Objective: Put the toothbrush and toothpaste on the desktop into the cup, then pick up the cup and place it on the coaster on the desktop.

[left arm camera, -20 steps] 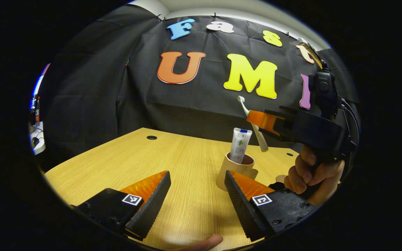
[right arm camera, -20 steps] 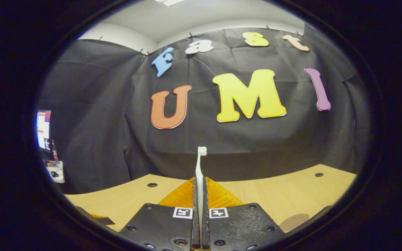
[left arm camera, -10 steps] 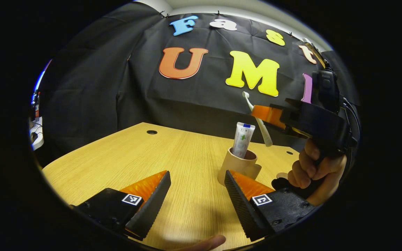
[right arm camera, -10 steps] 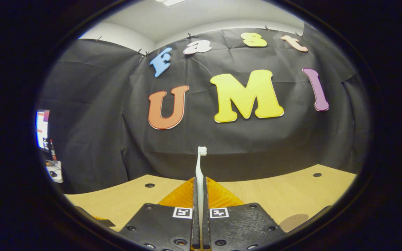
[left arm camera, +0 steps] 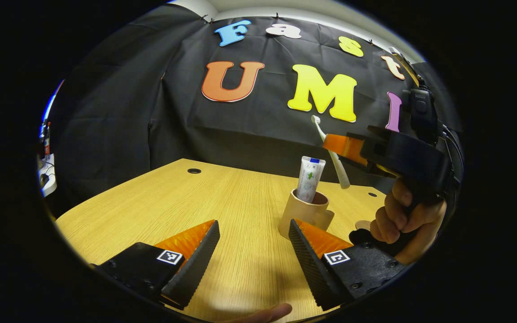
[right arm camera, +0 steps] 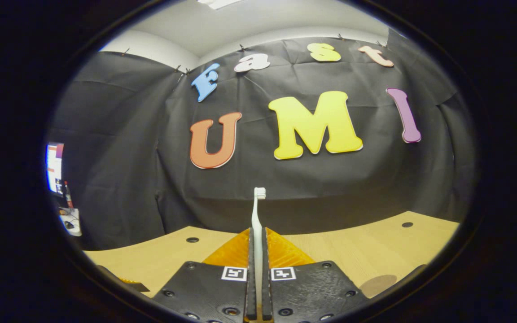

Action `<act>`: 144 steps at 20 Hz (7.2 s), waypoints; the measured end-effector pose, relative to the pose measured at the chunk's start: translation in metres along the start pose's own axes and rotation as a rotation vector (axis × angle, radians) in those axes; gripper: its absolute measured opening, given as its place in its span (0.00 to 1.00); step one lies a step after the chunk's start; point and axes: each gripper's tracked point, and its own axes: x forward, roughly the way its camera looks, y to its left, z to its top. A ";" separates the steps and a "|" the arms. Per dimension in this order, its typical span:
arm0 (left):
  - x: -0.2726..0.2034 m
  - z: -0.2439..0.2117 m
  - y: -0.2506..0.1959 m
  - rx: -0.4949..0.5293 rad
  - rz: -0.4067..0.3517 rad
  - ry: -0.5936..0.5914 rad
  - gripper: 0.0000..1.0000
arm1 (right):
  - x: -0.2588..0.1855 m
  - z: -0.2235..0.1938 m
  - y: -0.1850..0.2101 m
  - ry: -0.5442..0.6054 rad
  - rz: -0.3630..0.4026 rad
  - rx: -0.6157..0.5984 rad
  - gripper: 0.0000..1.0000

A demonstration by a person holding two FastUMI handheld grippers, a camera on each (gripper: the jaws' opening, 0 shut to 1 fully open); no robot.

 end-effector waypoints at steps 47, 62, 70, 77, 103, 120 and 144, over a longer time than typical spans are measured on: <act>-0.002 -0.017 -0.025 0.065 -0.038 0.033 0.99 | 0.093 -0.112 -0.173 0.600 -0.134 -0.109 0.77; 0.000 -0.023 -0.035 0.059 -0.048 0.063 0.99 | 0.119 -0.191 -0.151 0.921 -0.089 -0.076 0.10; -0.003 -0.021 -0.034 0.078 -0.036 0.053 0.98 | 0.096 -0.149 -0.153 0.859 -0.060 0.019 0.01; -0.002 -0.030 -0.043 0.066 -0.051 0.076 0.98 | 0.061 -0.032 -0.117 0.578 0.032 0.035 0.01; -0.006 -0.032 -0.043 0.065 -0.036 0.089 0.99 | 0.008 -0.005 0.009 0.339 0.285 -0.066 0.33; 0.048 0.023 -0.099 0.084 -0.105 0.243 0.98 | -0.097 0.073 -0.105 0.139 0.151 -0.030 0.95; 0.100 -0.053 -0.108 0.106 0.086 0.977 0.34 | -0.295 0.079 -0.254 0.012 -0.026 0.010 0.95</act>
